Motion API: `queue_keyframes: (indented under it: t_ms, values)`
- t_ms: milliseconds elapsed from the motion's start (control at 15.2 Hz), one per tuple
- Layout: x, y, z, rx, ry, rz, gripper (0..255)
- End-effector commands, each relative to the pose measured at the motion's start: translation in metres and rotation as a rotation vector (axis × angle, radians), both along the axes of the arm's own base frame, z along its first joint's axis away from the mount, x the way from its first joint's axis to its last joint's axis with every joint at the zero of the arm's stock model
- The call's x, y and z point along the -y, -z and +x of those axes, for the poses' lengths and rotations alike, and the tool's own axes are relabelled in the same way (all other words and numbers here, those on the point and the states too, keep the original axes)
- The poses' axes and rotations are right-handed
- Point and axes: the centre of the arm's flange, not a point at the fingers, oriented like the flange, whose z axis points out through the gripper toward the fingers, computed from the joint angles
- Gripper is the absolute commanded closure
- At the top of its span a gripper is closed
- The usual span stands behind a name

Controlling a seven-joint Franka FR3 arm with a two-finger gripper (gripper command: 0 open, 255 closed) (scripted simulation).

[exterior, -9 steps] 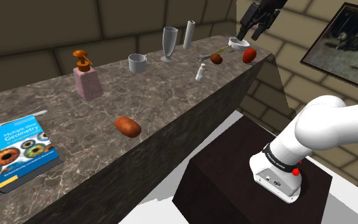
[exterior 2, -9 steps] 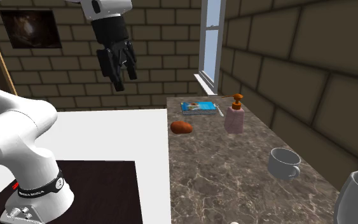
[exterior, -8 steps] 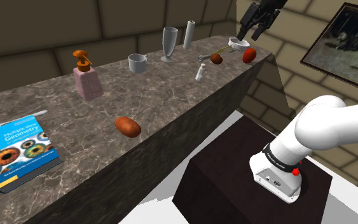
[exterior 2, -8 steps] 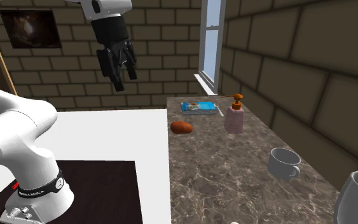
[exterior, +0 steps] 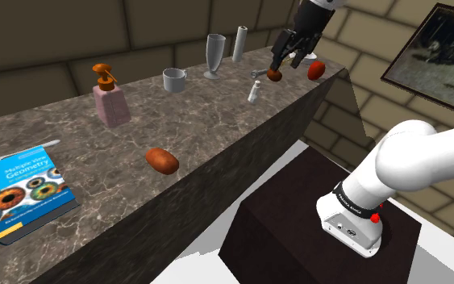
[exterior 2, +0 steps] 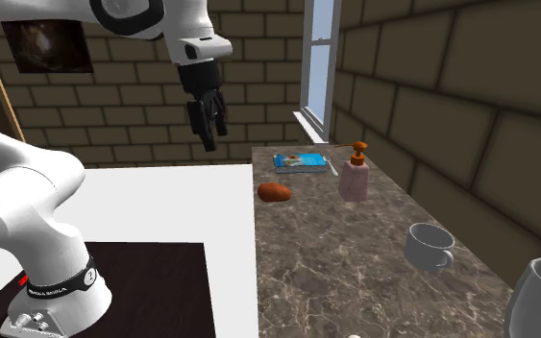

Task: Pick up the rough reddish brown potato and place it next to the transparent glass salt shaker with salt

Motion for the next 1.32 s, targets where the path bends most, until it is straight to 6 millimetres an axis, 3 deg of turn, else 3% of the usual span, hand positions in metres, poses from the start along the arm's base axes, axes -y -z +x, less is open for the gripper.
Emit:
queue_keyframes:
  t_ms: [0, 1254]
  values:
    - [-0.021, 0.013, 0.009, -0.001, -0.012, -0.006, 0]
    - [-0.222, 0.161, 0.069, -0.021, -0.123, -0.071, 0]
